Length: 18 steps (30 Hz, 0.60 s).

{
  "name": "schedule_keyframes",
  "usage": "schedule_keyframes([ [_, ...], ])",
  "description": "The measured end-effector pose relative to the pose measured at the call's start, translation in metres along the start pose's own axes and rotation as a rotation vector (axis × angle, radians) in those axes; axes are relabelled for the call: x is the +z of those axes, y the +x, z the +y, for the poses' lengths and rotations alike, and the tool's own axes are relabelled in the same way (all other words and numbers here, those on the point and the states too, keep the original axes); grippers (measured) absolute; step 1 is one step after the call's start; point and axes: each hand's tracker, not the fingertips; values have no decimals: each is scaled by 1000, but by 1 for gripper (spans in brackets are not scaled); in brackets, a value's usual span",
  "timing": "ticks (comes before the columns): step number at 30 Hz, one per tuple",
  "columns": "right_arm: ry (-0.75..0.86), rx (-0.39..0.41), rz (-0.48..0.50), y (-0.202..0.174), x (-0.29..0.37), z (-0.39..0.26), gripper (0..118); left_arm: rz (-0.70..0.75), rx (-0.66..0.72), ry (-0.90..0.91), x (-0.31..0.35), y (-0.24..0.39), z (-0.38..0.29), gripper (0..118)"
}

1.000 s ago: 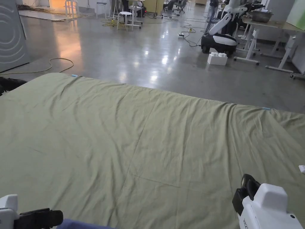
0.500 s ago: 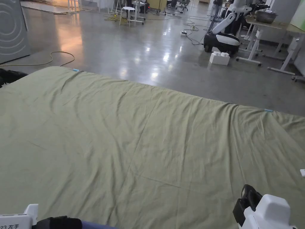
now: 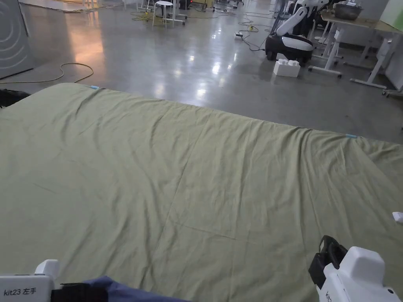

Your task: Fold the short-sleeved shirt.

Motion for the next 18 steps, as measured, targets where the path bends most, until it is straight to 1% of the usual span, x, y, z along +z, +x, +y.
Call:
schedule_keyframes([
  [10,13,10,4,6,0,5,2,71,-34,29,38,24,23,13],
  [16,14,4,12,9,1,4,2,182,-1,46,69,26,45,13],
  [18,11,5,17,9,2,3,2,257,23,42,76,33,48,13],
])
